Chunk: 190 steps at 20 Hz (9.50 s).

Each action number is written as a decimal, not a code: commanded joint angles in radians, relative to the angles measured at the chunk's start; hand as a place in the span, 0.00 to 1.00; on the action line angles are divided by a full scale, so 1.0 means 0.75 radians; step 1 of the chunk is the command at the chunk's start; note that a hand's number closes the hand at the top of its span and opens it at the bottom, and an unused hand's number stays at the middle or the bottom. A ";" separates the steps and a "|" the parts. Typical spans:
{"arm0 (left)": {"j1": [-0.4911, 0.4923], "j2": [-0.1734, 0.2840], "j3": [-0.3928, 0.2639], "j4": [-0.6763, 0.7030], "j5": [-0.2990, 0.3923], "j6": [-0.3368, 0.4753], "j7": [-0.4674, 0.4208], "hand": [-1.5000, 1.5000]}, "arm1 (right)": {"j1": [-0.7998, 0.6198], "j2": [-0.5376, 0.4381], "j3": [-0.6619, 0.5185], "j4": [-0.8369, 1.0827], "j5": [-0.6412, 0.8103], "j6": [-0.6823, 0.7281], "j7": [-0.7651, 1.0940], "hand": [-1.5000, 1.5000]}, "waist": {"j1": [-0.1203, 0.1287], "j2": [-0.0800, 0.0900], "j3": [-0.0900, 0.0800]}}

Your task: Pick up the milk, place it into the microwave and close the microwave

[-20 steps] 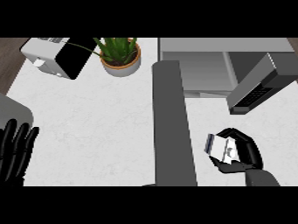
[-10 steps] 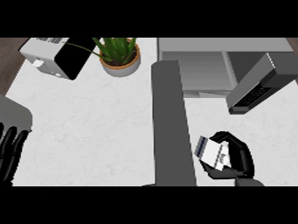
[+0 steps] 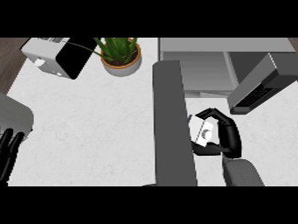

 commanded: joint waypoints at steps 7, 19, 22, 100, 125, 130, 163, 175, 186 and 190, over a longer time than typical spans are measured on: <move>-0.073 0.049 0.108 0.029 0.111 -0.041 0.064 0.00 | -0.483 -0.049 -0.096 0.375 0.111 -0.302 0.266 1.00 | 0.017 0.007 0.001; -0.077 0.021 0.048 0.025 0.052 -0.048 0.047 0.00 | -0.904 -0.260 -0.272 0.983 0.156 -0.492 0.184 1.00 | 0.076 0.033 0.004; -0.100 0.033 0.029 0.074 0.058 -0.084 0.027 0.00 | -0.994 -0.326 -0.320 1.007 0.146 -0.611 0.248 1.00 | 0.103 0.049 0.005; 0.093 -0.036 -0.173 0.085 -0.204 -0.060 -0.102 0.00 | -0.490 -0.173 -0.420 1.033 0.010 -0.007 -0.221 0.00 | -0.002 0.001 0.001; -0.308 -0.002 -0.418 0.460 -0.331 -0.219 -0.015 1.00 | 0.444 -0.096 -0.196 0.114 -0.147 0.470 -0.287 0.00 | -0.023 -0.001 -0.001; -0.548 -0.058 -0.515 0.618 -0.383 -0.262 0.089 1.00 | 0.546 -0.129 -0.195 0.053 -0.162 0.465 -0.323 0.00 | -0.032 0.002 0.000; -1.390 -0.064 -1.247 1.483 0.261 0.737 -0.074 0.00 | 0.814 -0.372 0.034 -0.812 -0.493 0.690 -0.053 0.00 | -0.262 0.041 -0.007; -1.609 -0.064 -1.048 1.690 0.520 0.898 -0.228 1.00 | 0.861 -0.473 0.068 -0.996 -0.608 0.751 0.057 0.00 | -0.372 0.075 -0.009; -1.764 -0.064 -0.960 1.877 0.698 0.883 -0.354 1.00 | 0.877 -0.528 0.079 -1.093 -0.692 0.777 0.130 0.00 | -0.461 0.105 -0.005; -1.837 -0.064 -0.914 1.954 0.736 0.864 -0.387 1.00 | 0.890 -0.553 0.072 -1.140 -0.717 0.787 0.148 0.00 | -0.484 0.111 -0.005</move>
